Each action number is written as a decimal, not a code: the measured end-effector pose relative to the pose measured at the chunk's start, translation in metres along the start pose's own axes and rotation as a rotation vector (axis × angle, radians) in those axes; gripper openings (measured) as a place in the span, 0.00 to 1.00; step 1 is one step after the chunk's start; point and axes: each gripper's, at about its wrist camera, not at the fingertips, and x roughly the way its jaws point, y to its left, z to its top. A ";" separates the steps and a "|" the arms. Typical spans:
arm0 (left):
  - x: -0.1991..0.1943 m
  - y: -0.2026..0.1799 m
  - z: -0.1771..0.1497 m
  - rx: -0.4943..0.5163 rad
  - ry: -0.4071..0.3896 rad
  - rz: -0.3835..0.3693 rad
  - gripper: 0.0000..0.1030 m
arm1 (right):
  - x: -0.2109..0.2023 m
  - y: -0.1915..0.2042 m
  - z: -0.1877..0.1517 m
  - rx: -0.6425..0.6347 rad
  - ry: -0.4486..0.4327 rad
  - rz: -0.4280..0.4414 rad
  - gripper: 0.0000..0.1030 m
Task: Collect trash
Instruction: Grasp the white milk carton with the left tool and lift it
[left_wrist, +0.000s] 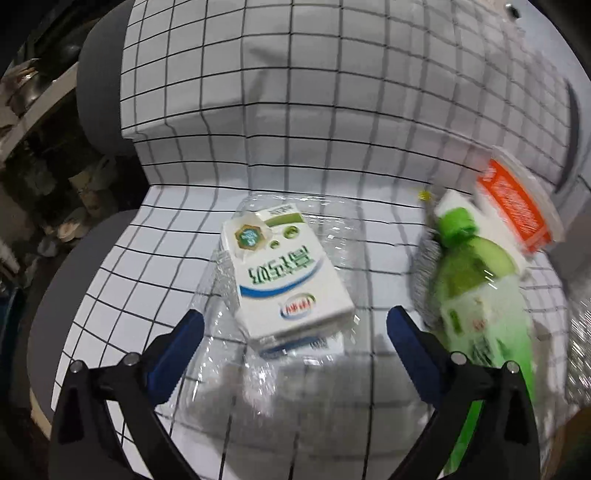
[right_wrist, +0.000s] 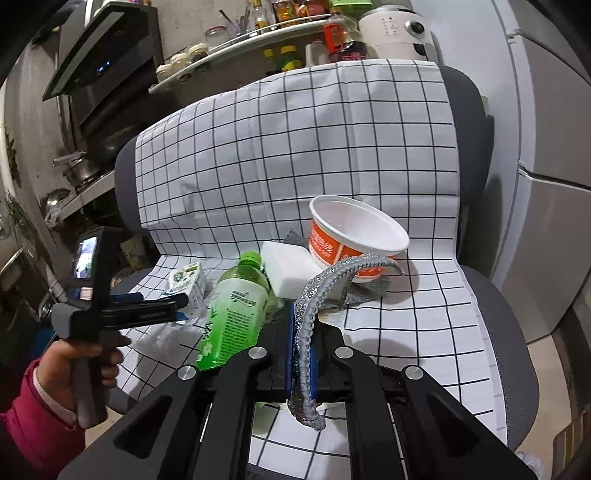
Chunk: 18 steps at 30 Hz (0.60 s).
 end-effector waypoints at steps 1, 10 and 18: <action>0.003 0.002 0.000 -0.007 0.000 0.012 0.93 | 0.001 -0.002 0.000 0.004 0.001 -0.003 0.08; 0.026 0.001 -0.001 -0.016 0.023 0.110 0.71 | 0.004 -0.009 -0.004 0.022 0.011 -0.007 0.08; -0.043 0.025 -0.007 -0.016 -0.161 -0.033 0.68 | -0.017 -0.003 0.000 0.010 -0.047 -0.016 0.06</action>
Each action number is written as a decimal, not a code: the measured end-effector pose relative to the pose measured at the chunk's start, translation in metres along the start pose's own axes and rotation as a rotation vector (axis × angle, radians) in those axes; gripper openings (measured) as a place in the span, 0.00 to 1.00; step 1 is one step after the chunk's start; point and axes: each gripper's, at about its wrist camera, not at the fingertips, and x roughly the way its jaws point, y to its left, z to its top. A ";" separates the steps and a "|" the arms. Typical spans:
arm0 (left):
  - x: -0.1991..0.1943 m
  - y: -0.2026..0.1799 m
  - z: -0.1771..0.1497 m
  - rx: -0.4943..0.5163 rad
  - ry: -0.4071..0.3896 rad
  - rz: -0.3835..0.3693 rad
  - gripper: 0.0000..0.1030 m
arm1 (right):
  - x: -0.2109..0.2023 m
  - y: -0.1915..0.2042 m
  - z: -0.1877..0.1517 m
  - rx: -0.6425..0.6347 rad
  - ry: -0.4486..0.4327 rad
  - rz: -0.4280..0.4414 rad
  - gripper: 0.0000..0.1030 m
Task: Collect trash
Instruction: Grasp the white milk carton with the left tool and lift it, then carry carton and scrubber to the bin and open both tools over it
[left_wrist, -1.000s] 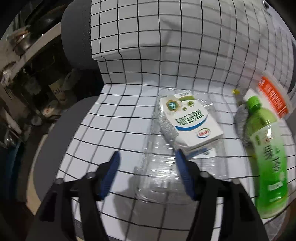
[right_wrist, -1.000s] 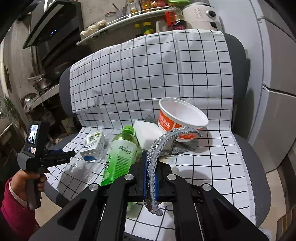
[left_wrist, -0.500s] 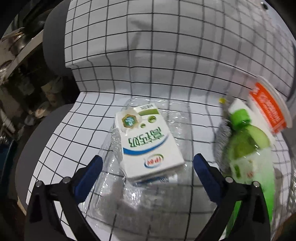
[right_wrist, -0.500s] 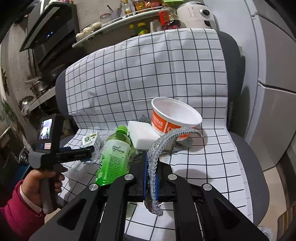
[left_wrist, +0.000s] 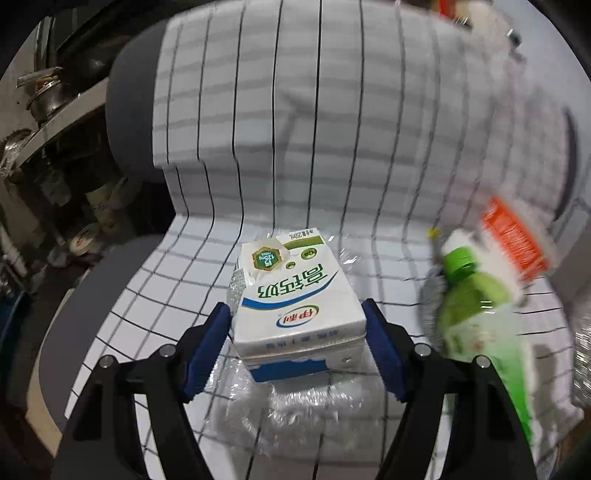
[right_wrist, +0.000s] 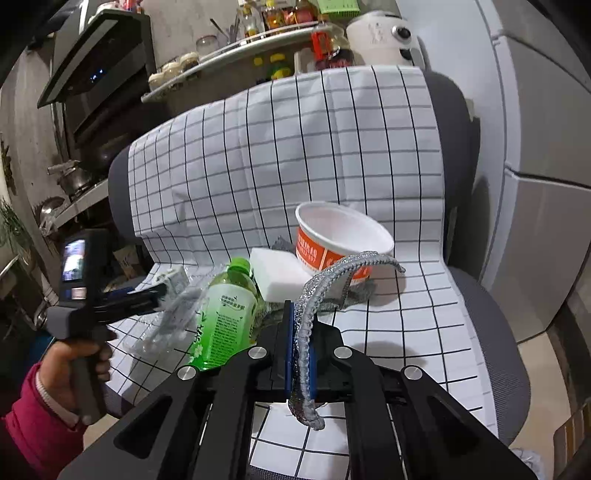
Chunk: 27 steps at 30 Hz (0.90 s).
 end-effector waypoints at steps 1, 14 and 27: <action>-0.009 0.001 0.000 0.003 -0.015 -0.028 0.68 | -0.003 0.001 0.000 0.003 -0.004 0.005 0.06; -0.136 -0.061 -0.045 0.182 -0.186 -0.419 0.68 | -0.082 -0.015 -0.018 0.025 -0.076 -0.093 0.06; -0.144 -0.217 -0.114 0.451 -0.123 -0.768 0.69 | -0.181 -0.087 -0.082 0.126 -0.060 -0.380 0.06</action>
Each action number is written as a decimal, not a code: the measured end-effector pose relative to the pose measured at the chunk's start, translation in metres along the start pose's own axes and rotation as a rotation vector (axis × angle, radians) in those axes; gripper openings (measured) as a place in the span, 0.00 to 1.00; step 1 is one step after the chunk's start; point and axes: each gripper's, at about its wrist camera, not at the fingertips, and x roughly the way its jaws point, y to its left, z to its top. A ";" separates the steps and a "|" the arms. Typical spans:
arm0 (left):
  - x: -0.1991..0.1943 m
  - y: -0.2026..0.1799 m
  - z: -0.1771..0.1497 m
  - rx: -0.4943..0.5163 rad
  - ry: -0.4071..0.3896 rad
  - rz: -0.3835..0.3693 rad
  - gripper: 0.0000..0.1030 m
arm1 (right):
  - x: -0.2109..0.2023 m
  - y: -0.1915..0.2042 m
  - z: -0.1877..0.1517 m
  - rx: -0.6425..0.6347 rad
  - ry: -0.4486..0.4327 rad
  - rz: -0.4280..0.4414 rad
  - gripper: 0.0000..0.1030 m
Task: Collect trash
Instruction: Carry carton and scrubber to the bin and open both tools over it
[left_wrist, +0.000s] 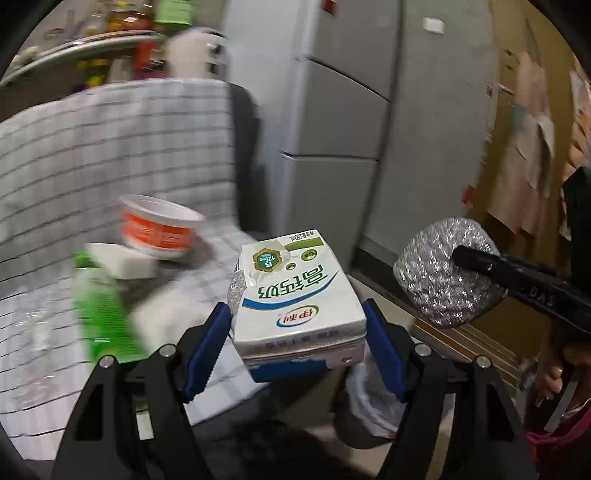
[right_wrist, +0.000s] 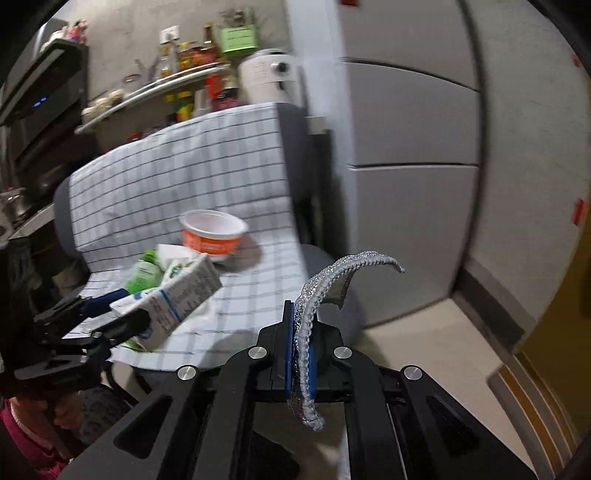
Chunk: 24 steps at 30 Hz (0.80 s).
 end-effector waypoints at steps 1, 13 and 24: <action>0.008 -0.007 -0.002 0.012 0.006 -0.018 0.69 | -0.004 -0.010 -0.005 0.012 0.002 -0.019 0.06; 0.091 -0.120 -0.031 0.198 0.166 -0.190 0.69 | 0.017 -0.107 -0.073 0.175 0.169 -0.156 0.08; 0.162 -0.163 -0.044 0.245 0.305 -0.268 0.66 | 0.084 -0.161 -0.129 0.307 0.392 -0.183 0.46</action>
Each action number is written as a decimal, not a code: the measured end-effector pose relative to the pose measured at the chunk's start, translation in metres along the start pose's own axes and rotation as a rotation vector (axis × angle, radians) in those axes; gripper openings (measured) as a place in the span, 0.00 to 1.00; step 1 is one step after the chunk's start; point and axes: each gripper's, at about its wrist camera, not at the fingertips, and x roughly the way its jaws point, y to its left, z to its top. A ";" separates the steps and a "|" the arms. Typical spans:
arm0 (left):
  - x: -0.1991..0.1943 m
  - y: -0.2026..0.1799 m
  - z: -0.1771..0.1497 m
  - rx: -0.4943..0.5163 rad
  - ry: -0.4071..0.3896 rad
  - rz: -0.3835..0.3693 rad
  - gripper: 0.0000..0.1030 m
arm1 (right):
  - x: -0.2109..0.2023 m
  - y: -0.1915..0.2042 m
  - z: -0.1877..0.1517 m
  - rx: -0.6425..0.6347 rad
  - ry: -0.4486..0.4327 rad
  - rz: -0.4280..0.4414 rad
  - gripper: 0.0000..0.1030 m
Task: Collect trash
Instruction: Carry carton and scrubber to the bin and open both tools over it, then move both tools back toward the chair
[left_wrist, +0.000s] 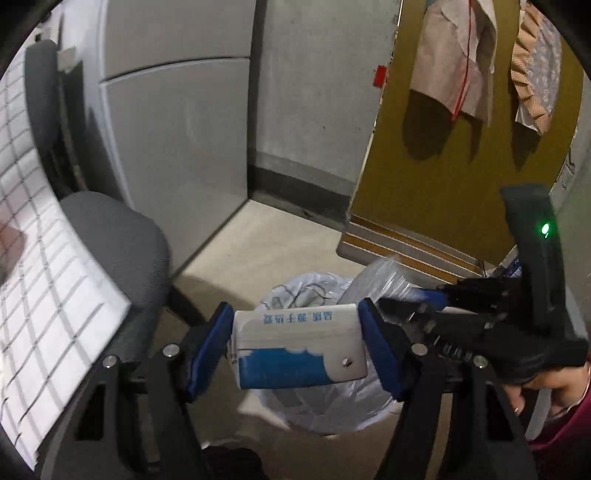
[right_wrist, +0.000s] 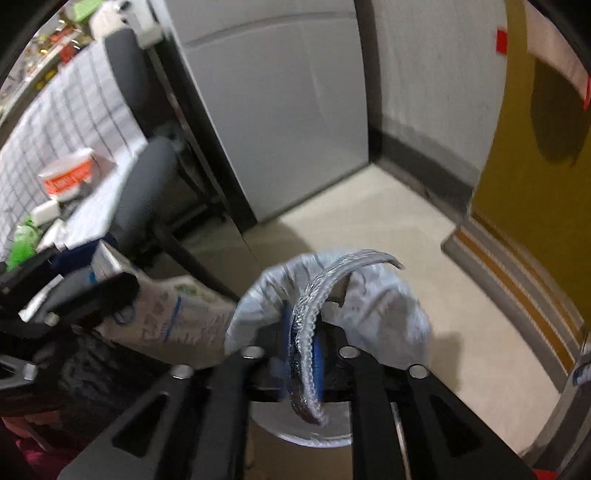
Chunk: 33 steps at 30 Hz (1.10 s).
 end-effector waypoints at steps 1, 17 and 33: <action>0.004 -0.001 0.002 0.000 0.007 -0.007 0.66 | 0.001 -0.006 -0.002 0.016 -0.002 -0.010 0.56; -0.020 0.031 0.000 -0.064 -0.015 0.105 0.84 | -0.044 -0.013 0.017 0.083 -0.151 -0.051 0.61; -0.191 0.115 -0.073 -0.310 -0.171 0.445 0.84 | -0.100 0.166 0.037 -0.250 -0.294 0.219 0.47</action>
